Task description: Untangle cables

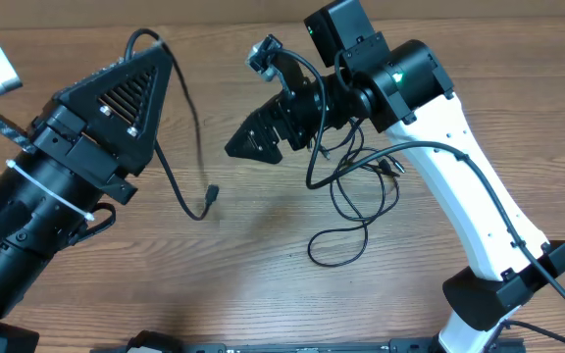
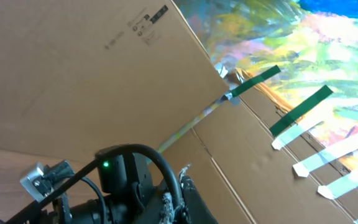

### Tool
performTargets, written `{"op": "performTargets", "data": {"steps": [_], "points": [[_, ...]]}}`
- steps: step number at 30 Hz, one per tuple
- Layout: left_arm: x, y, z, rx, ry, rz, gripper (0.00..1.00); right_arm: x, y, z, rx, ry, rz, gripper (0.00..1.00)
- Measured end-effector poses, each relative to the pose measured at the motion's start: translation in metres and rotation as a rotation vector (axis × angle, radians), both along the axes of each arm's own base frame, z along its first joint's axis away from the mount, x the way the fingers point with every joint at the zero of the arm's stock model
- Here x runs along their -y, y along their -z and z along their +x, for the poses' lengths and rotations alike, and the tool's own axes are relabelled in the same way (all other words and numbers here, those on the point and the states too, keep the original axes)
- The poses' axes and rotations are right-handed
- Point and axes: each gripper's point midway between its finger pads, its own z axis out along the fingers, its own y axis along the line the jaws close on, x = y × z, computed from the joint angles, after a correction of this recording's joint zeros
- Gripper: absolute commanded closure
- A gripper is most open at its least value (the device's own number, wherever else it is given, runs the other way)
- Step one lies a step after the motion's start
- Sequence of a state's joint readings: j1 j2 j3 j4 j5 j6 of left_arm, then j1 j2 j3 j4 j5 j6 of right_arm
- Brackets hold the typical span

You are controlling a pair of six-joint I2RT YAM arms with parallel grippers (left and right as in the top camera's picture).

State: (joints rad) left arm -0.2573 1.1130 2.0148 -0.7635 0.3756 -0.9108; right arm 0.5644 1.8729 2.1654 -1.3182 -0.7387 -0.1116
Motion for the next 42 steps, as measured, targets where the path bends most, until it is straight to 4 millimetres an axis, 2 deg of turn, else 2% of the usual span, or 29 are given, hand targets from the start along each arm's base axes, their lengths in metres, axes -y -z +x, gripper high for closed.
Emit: {"op": "performTargets", "data": {"steps": [6, 16, 26, 27, 28, 29, 32, 33, 35, 37, 42], "points": [[0.001, 0.0, -0.001, -0.006, 0.009, -0.008, 0.96, -0.003, 0.001, -0.002, 0.026, -0.014, -0.008, 0.0], [0.001, 0.001, 0.001, -0.018, 0.01, -0.019, 0.96, -0.041, -0.006, -0.047, 0.074, -0.2, 0.043, 0.0], [0.01, 0.008, 0.013, -0.071, 0.049, -0.037, 0.96, -0.049, -0.014, -0.045, 0.123, -0.218, 0.082, 0.01], [0.011, 0.009, 0.013, -0.075, 0.055, -0.038, 0.96, -0.05, -0.015, -0.044, 0.13, -0.218, 0.086, 0.26], [0.013, 0.009, 0.012, -0.081, 0.068, -0.045, 0.96, -0.051, -0.016, -0.043, 0.138, -0.218, 0.091, 0.46], [0.013, 0.009, 0.011, -0.084, 0.071, -0.048, 0.96, -0.052, -0.016, -0.042, 0.141, -0.217, 0.094, 0.59], [0.013, 0.008, 0.01, -0.083, 0.075, -0.048, 0.96, -0.052, -0.017, -0.042, 0.137, -0.212, 0.097, 0.84], [0.013, 0.009, 0.011, -0.084, 0.074, -0.048, 0.96, -0.052, -0.017, -0.043, 0.131, -0.21, 0.095, 0.88], [0.013, 0.009, 0.011, -0.083, 0.07, -0.048, 0.96, -0.051, -0.016, -0.044, 0.113, -0.204, 0.09, 0.89], [0.012, 0.009, 0.012, -0.083, 0.065, -0.049, 0.96, -0.051, -0.015, -0.044, 0.108, -0.203, 0.088, 0.96], [0.011, 0.009, 0.012, -0.084, 0.059, -0.049, 0.96, -0.051, -0.015, -0.044, 0.091, -0.191, 0.087, 0.96]]}}
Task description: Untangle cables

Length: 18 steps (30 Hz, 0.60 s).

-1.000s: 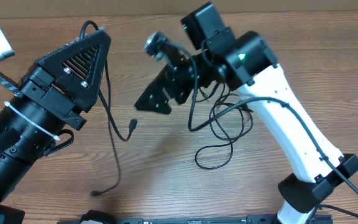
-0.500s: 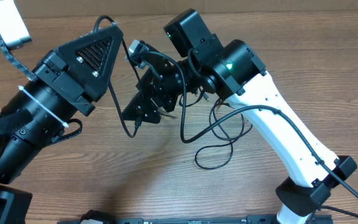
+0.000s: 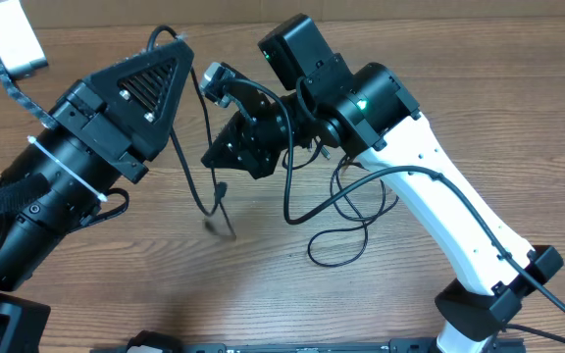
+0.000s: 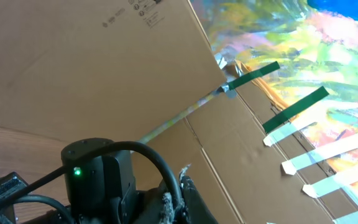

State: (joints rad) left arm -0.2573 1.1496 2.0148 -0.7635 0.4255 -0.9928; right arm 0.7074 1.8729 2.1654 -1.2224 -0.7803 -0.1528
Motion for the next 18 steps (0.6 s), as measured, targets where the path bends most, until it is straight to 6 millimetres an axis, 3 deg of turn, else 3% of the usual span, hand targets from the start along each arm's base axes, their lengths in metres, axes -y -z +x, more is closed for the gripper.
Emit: {"op": "performTargets", "data": {"steps": [6, 9, 12, 16, 18], "points": [[-0.001, 0.0, 0.001, 0.001, -0.009, 0.004, 0.95, 0.0, 0.0, 0.0, -0.063, 0.04, -0.009, 0.96], [-0.008, 0.013, 0.007, -0.03, -0.061, 0.044, 0.93, 0.001, 0.001, -0.001, -0.141, 0.087, -0.025, 0.96], [-0.027, 0.044, 0.017, -0.134, -0.189, 0.12, 0.94, 0.002, 0.003, -0.003, -0.225, 0.135, -0.048, 0.96], [-0.068, 0.095, 0.026, -0.309, -0.424, 0.254, 0.93, 0.007, 0.008, 0.002, -0.309, 0.224, -0.086, 0.96], [-0.089, 0.116, 0.027, -0.384, -0.531, 0.325, 0.83, 0.012, 0.012, 0.008, -0.335, 0.276, -0.11, 0.96]]}}
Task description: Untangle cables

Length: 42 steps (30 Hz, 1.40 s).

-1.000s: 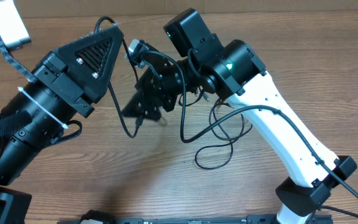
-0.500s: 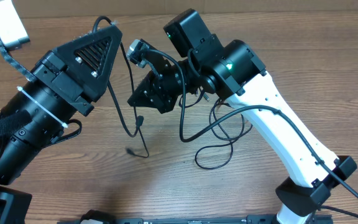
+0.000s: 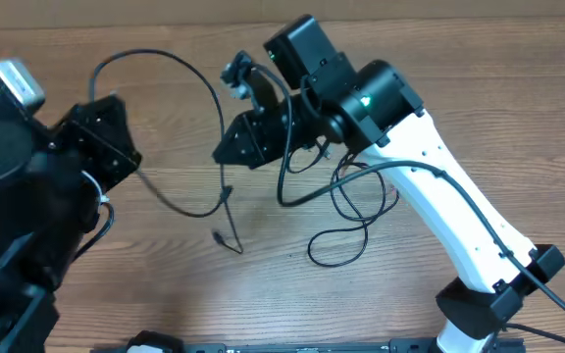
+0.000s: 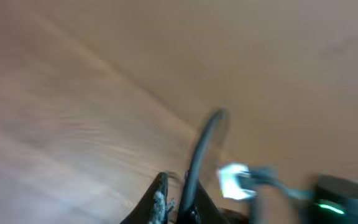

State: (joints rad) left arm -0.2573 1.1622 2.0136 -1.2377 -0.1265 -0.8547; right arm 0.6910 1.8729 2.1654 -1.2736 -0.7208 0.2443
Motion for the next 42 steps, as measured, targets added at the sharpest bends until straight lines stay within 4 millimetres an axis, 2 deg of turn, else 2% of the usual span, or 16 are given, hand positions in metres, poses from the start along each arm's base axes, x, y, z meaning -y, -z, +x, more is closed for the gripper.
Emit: {"op": "performTargets", "data": {"steps": [1, 2, 4, 7, 8, 13, 17, 21, 26, 33, 37, 42], "points": [[-0.014, 0.012, 0.001, -0.047, -0.073, 0.048, 0.79, 0.007, 0.002, 0.01, -0.014, 0.05, -0.017, 0.96], [-0.018, 0.016, 0.002, -0.062, -0.096, 0.069, 0.72, 0.009, 0.003, 0.013, -0.019, 0.065, -0.019, 0.96], [-0.029, 0.036, -0.002, -0.155, -0.142, 0.133, 0.51, 0.014, 0.003, 0.019, -0.033, 0.096, -0.026, 0.96], [-0.037, 0.055, 0.002, -0.239, -0.173, 0.202, 0.28, 0.018, 0.005, 0.026, -0.055, 0.147, -0.042, 0.96], [-0.038, 0.061, 0.005, -0.27, -0.181, 0.215, 0.24, 0.02, 0.006, 0.028, -0.061, 0.159, -0.046, 0.96], [-0.039, 0.095, 0.019, -0.425, -0.18, 0.31, 0.21, 0.024, 0.011, 0.032, -0.083, 0.212, -0.078, 0.96], [-0.031, 0.122, 0.024, -0.55, -0.114, 0.362, 0.17, 0.025, 0.011, 0.033, -0.091, 0.226, -0.083, 0.96], [-0.011, 0.142, 0.03, -0.629, 0.012, 0.349, 0.12, 0.025, 0.012, 0.033, -0.093, 0.231, -0.085, 0.96], [0.025, 0.161, 0.036, -0.699, 0.195, 0.262, 0.08, 0.026, 0.012, 0.034, -0.096, 0.234, -0.085, 0.96], [0.048, 0.17, 0.039, -0.74, 0.283, 0.17, 0.06, 0.026, 0.012, 0.034, -0.095, 0.234, -0.085, 0.96], [0.061, 0.165, 0.043, -0.707, 0.329, 0.115, 0.06, 0.026, 0.012, 0.035, -0.092, 0.235, -0.084, 0.96], [0.073, 0.15, 0.059, -0.626, 0.373, 0.003, 0.08, 0.024, 0.012, 0.033, -0.088, 0.233, -0.086, 0.96]]}}
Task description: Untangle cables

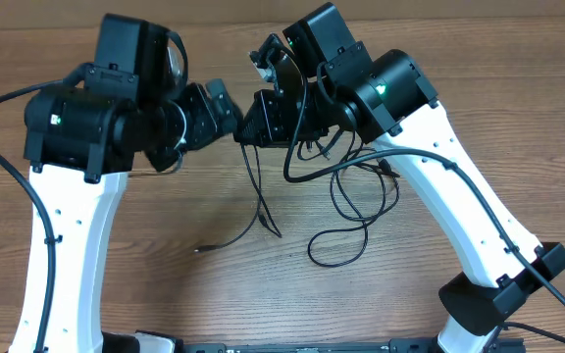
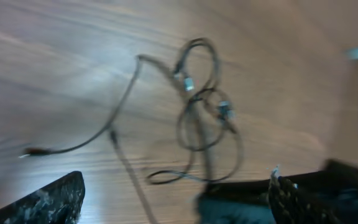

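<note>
Black cables (image 1: 359,201) lie in a loose tangle on the wooden table (image 1: 116,284) under my right arm. One thin strand (image 1: 259,201) hangs from the tip of my right gripper (image 1: 249,129), which looks shut on it. The strand's plug end (image 1: 200,250) rests on the table. My left gripper (image 1: 226,110) sits close to the right gripper, tip to tip. In the left wrist view the left gripper (image 2: 169,199) is wide open, its fingers (image 2: 48,199) far apart. Below it the looped cables (image 2: 197,106) show, and a blurred strand (image 2: 126,174) crosses between the jaws.
The white right arm (image 1: 459,206) reaches across the right half of the table, with its own feed cable (image 1: 498,211) draped along it. The left arm (image 1: 67,226) stands over the left side. The table's far edge (image 1: 518,18) runs along the top.
My left gripper was at the far left, shut on a cable arching toward the right gripper. Now it is beside the right gripper and open. The strand's free end lies on the table.
At first my left gripper held one cable's end high at the left, while the right gripper held the tangle at the centre. The two then stood closer, then the left one was further left with the cable arched. Now the left is open beside the right.
</note>
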### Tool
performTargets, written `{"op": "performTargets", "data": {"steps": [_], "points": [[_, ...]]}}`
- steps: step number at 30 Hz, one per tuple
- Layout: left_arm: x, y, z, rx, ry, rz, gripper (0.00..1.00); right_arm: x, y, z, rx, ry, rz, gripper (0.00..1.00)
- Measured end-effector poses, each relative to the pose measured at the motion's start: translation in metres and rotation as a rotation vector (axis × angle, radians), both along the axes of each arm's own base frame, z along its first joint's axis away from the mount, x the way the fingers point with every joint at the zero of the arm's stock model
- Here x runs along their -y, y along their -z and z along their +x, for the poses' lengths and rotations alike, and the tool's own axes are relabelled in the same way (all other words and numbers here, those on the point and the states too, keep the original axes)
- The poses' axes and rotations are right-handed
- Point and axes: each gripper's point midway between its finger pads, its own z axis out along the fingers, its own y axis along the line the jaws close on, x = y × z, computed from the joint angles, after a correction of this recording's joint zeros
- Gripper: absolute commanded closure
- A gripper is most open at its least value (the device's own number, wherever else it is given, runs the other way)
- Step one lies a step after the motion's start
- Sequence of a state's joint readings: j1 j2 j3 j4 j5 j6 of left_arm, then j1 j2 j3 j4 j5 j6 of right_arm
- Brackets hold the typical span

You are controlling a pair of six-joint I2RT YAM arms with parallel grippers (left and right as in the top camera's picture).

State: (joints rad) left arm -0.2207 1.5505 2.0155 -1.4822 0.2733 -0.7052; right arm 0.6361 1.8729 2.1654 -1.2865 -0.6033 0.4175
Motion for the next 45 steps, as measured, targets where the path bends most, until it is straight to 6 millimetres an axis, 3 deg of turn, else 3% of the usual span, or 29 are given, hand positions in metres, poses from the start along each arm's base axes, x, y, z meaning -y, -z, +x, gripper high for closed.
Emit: {"op": "performTargets", "data": {"steps": [8, 19, 28, 37, 45], "points": [[-0.027, -0.002, 0.006, -0.049, -0.132, -0.1, 0.12, -0.009, -0.004, -0.003, 0.021, -0.022, 0.021, 0.96], [-0.018, -0.008, 0.007, -0.068, -0.151, -0.183, 0.22, -0.028, -0.031, -0.015, 0.044, -0.151, 0.183, 0.96], [-0.009, -0.012, 0.004, -0.085, -0.136, -0.241, 0.39, -0.031, -0.037, -0.017, 0.058, -0.176, 0.216, 0.96], [-0.01, -0.013, 0.005, -0.089, -0.148, -0.257, 0.64, -0.032, -0.038, -0.017, 0.057, -0.179, 0.219, 0.96], [-0.006, -0.016, 0.004, -0.093, -0.132, -0.28, 0.77, -0.032, -0.038, -0.017, 0.056, -0.18, 0.219, 0.96]]}}
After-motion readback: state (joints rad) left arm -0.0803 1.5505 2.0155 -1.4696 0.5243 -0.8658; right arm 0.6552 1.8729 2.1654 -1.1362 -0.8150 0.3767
